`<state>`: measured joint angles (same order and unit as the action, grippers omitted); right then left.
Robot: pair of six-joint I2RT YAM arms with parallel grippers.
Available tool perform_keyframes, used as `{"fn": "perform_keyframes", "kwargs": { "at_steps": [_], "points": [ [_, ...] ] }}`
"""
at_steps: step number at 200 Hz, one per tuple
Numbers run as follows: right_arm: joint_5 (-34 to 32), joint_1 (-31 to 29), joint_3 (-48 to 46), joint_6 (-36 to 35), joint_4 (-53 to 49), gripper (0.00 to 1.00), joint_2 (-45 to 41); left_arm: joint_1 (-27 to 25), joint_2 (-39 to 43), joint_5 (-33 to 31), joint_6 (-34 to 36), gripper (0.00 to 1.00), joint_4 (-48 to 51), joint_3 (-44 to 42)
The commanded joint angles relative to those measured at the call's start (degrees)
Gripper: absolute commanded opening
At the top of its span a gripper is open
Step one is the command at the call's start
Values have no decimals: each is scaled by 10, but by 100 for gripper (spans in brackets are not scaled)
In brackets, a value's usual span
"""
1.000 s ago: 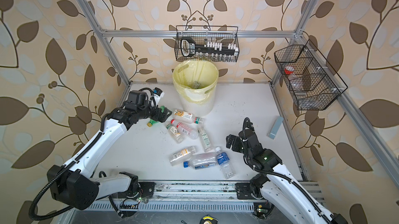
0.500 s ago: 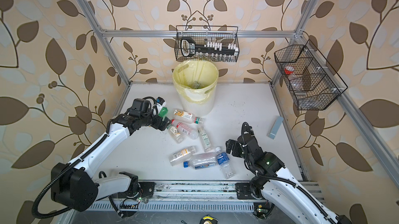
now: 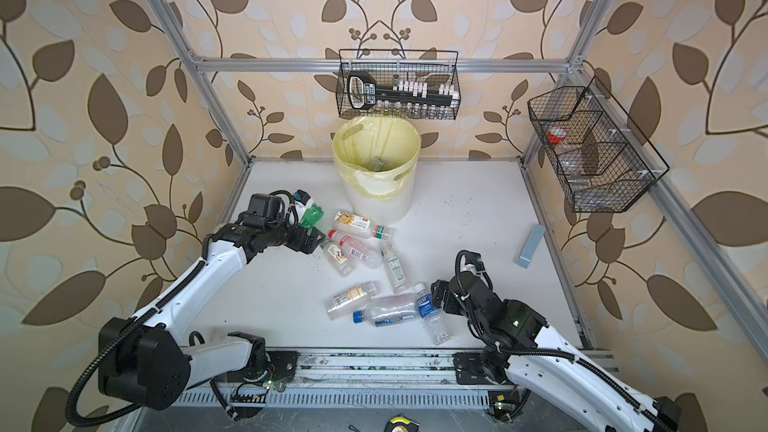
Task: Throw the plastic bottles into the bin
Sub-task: 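Lower the right gripper onto the blue-labelled Pocari Sweat bottle and close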
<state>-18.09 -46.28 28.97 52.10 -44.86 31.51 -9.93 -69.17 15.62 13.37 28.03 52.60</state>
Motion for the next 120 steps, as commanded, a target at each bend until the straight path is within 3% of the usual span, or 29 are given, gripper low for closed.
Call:
{"fn": "perform_keyframes", "kwargs": {
  "at_steps": [1, 77, 120],
  "points": [
    [-40, -27, -6, 38, -16, 100, -1, 7, 10, 32, 1, 99, -2, 4],
    [-87, -137, -9, 92, -14, 100, 80, 21, 8, 41, 3, 99, 6, 8],
    [-74, -149, -24, 103, 7, 100, 88, 34, -1, 49, 3, 99, 12, 11]
  ]
}}
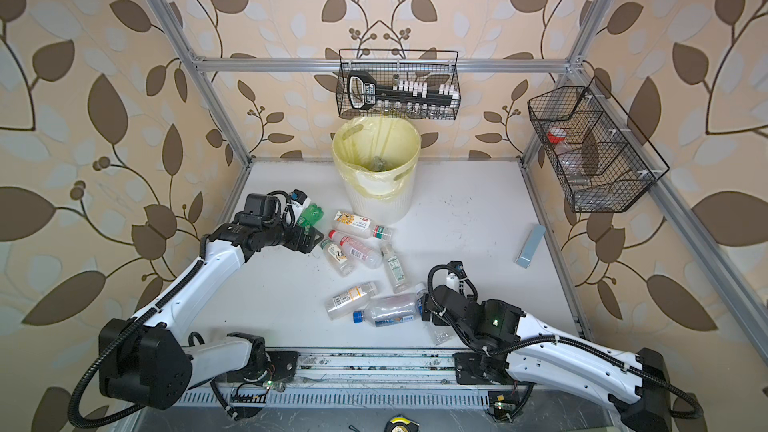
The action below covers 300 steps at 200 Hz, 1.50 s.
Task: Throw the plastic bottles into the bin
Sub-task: 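Lower the right gripper onto the blue-labelled Pocari Sweat bottle and close, then lift the Pocari Sweat bottle upright with the right gripper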
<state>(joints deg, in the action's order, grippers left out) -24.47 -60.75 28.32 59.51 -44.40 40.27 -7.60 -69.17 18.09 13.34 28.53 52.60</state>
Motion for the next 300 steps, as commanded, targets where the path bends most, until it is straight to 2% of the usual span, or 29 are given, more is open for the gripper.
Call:
{"fn": "perform_keyframes", "kwargs": {
  "at_steps": [1, 69, 147, 174, 186, 217, 287, 300],
  "points": [
    [-10, -5, -18, 30, 2, 100, 0, 11, -1, 25, 4, 99, 7, 11],
    [-4, -44, -72, 78, 33, 100, -32, 69, 7, 68, -4, 99, 15, 12],
    [-1, -49, -96, 94, 67, 99, 5, 116, -6, 111, -19, 99, 24, 18],
    [-1, -47, -111, 104, 75, 92, 2, 123, -5, 121, -17, 99, 26, 15],
    [0, -46, -119, 110, 83, 83, 0, 126, -4, 129, -19, 99, 24, 13],
    [3, -43, -131, 116, 103, 79, -8, 135, -11, 152, -20, 99, 30, 13],
    [-1, -26, -119, 112, 99, 53, -21, 157, -21, 168, -20, 99, 24, 4],
    [-5, -26, -114, 112, 98, 52, -26, 164, -25, 175, -20, 99, 28, 5]
  ]
}}
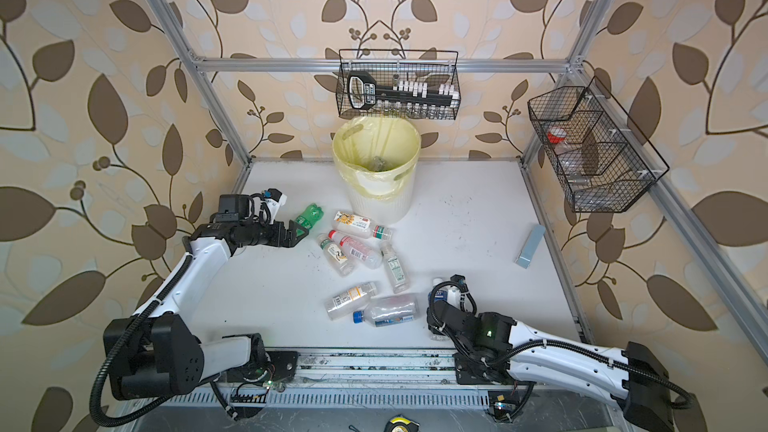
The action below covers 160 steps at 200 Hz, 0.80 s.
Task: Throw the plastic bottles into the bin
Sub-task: 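Lift the Pocari Sweat bottle upright with the right gripper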
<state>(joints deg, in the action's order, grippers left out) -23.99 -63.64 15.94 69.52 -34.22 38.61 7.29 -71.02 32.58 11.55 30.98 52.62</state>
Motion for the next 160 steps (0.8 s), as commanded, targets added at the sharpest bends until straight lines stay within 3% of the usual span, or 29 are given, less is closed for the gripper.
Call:
{"fn": "perform_keyframes", "kwargs": {
  "at_steps": [1, 44, 82, 113, 160],
  "points": [
    [-11, 3, 11, 11, -4, 52, -10, 15, -7, 31, -2, 99, 4, 6],
    [-34, 12, 57, -6, -24, 50, -19, 25, -9, 43, 3, 99, 7, 5],
    [-17, 52, 97, -24, -16, 50, -17, 24, -13, 59, 18, 99, 10, 0],
    [13, 107, 118, -72, 10, 50, -9, 24, -18, 89, 25, 99, 9, -9],
    [66, 198, 177, -163, 27, 50, 23, 25, -13, 71, 34, 99, 15, -6]
  ]
}}
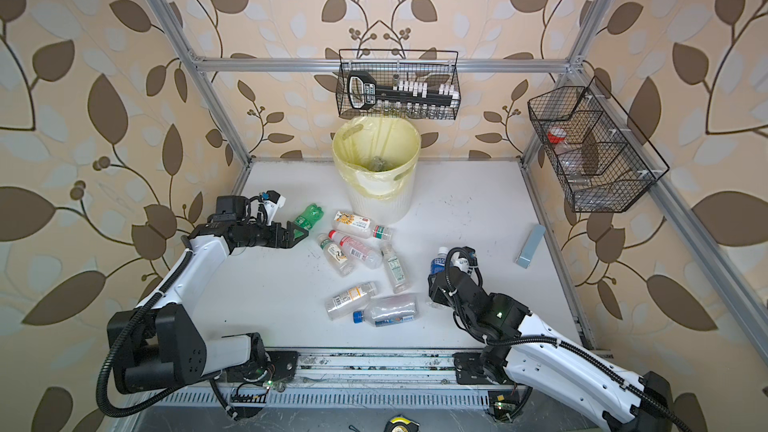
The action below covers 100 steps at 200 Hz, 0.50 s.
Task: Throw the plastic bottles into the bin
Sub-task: 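Lift the Pocari Sweat bottle upright with the right gripper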
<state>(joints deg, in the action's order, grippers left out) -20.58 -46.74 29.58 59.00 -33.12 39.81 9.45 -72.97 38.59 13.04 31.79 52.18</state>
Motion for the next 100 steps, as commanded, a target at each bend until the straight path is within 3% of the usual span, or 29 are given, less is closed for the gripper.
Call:
{"fn": "perform_keyframes", "kwargs": {
  "at_steps": [1, 100],
  "points": [
    [33, 30, 42, -60, 17, 50, 12, 4, 7, 11, 20, 99, 6, -1],
    [85, 96, 172, -159, 51, 50, 68, 11, 19, 17, 31, 99, 8, -7]
  ]
}}
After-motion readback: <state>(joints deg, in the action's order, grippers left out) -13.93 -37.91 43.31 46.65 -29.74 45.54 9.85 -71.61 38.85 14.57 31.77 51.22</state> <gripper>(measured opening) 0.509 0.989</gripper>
